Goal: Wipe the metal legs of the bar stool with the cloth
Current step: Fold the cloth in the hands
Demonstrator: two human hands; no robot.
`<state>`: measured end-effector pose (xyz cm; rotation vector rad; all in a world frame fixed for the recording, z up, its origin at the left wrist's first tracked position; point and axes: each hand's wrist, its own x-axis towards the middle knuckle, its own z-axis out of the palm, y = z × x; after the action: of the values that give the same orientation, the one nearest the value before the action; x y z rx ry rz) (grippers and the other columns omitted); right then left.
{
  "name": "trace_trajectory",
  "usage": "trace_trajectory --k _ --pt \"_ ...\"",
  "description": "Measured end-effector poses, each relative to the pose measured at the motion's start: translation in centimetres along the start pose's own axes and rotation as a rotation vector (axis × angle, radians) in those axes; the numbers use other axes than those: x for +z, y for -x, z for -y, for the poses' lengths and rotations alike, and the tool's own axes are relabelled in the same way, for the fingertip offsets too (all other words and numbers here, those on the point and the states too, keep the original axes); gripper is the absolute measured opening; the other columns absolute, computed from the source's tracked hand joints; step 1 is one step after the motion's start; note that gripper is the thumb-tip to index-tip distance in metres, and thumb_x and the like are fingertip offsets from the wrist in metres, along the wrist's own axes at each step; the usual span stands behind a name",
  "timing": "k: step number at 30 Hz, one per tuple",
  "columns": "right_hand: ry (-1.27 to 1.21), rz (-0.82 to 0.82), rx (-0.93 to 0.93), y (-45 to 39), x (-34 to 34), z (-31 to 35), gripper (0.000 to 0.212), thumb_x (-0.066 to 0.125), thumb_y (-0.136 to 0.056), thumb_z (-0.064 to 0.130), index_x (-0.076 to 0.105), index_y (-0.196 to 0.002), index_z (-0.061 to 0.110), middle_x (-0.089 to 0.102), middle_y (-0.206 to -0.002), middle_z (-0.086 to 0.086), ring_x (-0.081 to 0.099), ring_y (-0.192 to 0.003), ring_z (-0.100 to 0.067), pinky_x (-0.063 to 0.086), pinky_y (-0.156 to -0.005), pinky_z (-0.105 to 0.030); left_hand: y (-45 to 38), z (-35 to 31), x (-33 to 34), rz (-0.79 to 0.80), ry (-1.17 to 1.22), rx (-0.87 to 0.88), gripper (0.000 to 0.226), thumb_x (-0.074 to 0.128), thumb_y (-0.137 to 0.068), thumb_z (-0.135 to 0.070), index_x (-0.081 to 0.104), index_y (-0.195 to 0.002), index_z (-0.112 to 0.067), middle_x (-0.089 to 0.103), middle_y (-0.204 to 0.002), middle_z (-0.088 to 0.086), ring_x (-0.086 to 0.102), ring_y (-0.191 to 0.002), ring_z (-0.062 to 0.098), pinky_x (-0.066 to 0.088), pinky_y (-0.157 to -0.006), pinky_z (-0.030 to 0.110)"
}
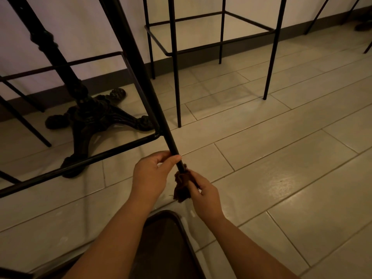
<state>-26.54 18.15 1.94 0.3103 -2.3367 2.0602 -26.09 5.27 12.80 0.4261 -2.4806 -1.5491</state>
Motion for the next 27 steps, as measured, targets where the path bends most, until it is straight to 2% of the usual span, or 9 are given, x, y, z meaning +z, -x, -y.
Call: trace_trajectory --k 3,5,7,10,13,18,20,23,27 --pt "-0.066 -0.022 0.015 -0.5 0.3 1.5 0.033 0.047 -0.096 0.018 0.068 -0.107 0.041 0.072 -0.096 0.017 0.069 -0.086 -0.005 0.055 -0.074 -0.021 0.0 0.1 0.1 -0.018 -0.077 0.028 0.012 0.065 -0.083 -0.038 0.072 -0.092 -0.033 0.063 -0.081 -0.029 0.055 -0.079 -0.018 0.036 -0.069 0.006" --pt "-0.172 -0.033 0.105 -0.8 0.4 2.2 0.031 0.043 -0.099 0.020 0.071 -0.102 0.033 0.075 -0.088 0.007 0.068 -0.071 -0.008 0.054 -0.060 -0.023 0.0 0.2 0.2 -0.025 -0.094 0.035 0.020 0.064 -0.084 -0.039 0.072 -0.098 -0.028 0.063 -0.085 -0.025 0.055 -0.080 -0.014 0.035 -0.070 0.006" --pt "-0.199 -0.036 0.225 -1.5 0.3 2.7 0.029 0.043 -0.100 0.022 0.072 -0.098 0.023 0.075 -0.080 0.001 0.066 -0.063 -0.010 0.051 -0.054 -0.022 0.0 0.2 0.3 -0.027 -0.091 0.034 0.021 0.063 -0.084 -0.039 0.072 -0.100 -0.027 0.064 -0.089 -0.021 0.055 -0.083 -0.011 0.036 -0.072 0.007" --pt "-0.069 0.008 0.398 -2.7 0.0 3.2 0.032 0.044 -0.099 0.031 0.072 -0.099 0.018 0.075 -0.082 -0.003 0.069 -0.072 -0.017 0.055 -0.065 -0.032 0.2 0.2 0.3 -0.007 -0.039 0.000 0.013 0.064 -0.085 -0.037 0.070 -0.095 -0.032 0.066 -0.090 -0.020 0.057 -0.087 -0.009 0.038 -0.072 0.009" --pt "-0.011 0.035 0.545 -2.9 -0.7 3.0 0.029 0.047 -0.098 0.031 0.071 -0.102 0.016 0.074 -0.088 -0.005 0.069 -0.080 -0.018 0.056 -0.065 -0.028 0.4 0.1 0.1 0.036 0.042 -0.051 0.009 0.065 -0.084 -0.033 0.067 -0.093 -0.036 0.066 -0.092 -0.020 0.059 -0.092 -0.005 0.040 -0.076 0.011" --pt "-0.272 0.033 0.712 -0.7 -2.4 3.0 0.025 0.049 -0.097 0.029 0.070 -0.104 0.017 0.073 -0.098 -0.007 0.068 -0.092 -0.019 0.057 -0.071 -0.030 2.5 1.9 -0.8 0.193 -0.072 -0.166 0.044 0.066 -0.085 -0.032 0.055 -0.127 -0.030 0.056 -0.124 -0.012 0.051 -0.114 0.006 0.041 -0.094 0.026" --pt "-0.431 0.074 0.732 0.1 -3.0 3.8 0.026 0.048 -0.098 0.029 0.071 -0.105 0.018 0.075 -0.098 -0.005 0.069 -0.095 -0.020 0.055 -0.069 -0.028 3.4 2.5 -1.2 0.266 -0.108 -0.195 0.048 0.065 -0.085 -0.032 0.050 -0.131 -0.032 0.053 -0.130 -0.010 0.047 -0.116 0.005 0.040 -0.095 0.026" --pt "-0.561 0.136 0.741 0.9 -3.9 4.5 0.030 0.046 -0.098 0.025 0.070 -0.110 0.012 0.073 -0.106 -0.011 0.067 -0.101 -0.026 0.054 -0.077 -0.034 4.2 2.7 -1.6 0.341 -0.102 -0.196 0.052 0.063 -0.087 -0.033 0.045 -0.135 -0.032 0.050 -0.135 -0.009 0.044 -0.122 0.007 0.038 -0.099 0.026" --pt "-0.571 0.244 0.651 1.5 -4.4 6.0 0.031 0.044 -0.098 0.025 0.067 -0.114 0.012 0.071 -0.108 -0.016 0.066 -0.103 -0.030 0.054 -0.084 -0.040 4.6 1.5 -2.0 0.393 0.082 -0.212 0.059 0.066 -0.085 -0.027 0.041 -0.138 -0.031 0.052 -0.131 -0.009 0.052 -0.107 -0.002 0.042 -0.079 0.008"
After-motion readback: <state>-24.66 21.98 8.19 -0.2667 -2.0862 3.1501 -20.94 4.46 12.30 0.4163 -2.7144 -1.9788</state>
